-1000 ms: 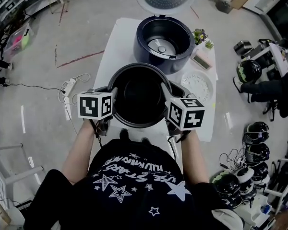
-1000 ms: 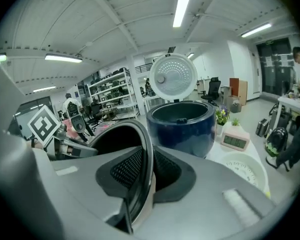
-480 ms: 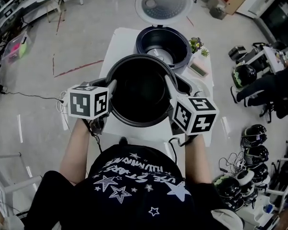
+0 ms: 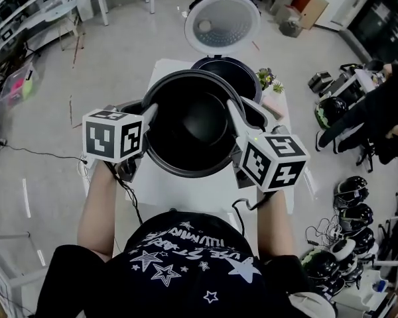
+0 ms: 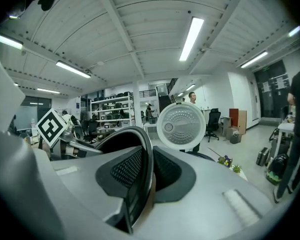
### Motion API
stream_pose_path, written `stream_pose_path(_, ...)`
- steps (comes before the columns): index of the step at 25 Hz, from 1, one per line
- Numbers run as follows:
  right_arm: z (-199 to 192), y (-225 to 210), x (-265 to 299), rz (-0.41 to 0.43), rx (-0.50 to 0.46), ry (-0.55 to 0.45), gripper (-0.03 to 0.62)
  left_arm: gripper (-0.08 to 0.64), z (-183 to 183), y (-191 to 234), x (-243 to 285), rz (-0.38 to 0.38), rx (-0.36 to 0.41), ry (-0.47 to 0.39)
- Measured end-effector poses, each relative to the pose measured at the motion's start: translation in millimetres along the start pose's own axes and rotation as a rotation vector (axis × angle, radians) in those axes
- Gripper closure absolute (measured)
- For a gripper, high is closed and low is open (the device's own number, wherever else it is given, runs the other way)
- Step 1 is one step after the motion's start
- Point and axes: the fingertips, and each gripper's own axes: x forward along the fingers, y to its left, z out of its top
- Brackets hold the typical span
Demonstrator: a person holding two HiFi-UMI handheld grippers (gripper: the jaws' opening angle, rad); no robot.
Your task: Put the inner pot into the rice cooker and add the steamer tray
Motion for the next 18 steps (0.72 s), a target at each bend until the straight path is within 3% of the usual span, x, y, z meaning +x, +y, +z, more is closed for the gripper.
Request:
stream_pose_path(6, 31.7, -8.8, 8.5, -0.044, 0.017, -0.050, 0.505, 0.513, 51.3, 6.8, 9.4, -0.032, 0.082, -0.033)
stream_pose_path(11, 47.9, -40.9, 6.0, -0.114, 0.057, -0.087, 0.506, 0.512, 89.9, -9.8, 38.7, -0.088, 0.142, -0.040)
stream_pose_path(18, 62.6, -97.2, 20.3, -0.085, 0.110, -0.080, 0.508, 0.512, 122.1, -31.5, 84.9, -0.107, 0.169, -0.007)
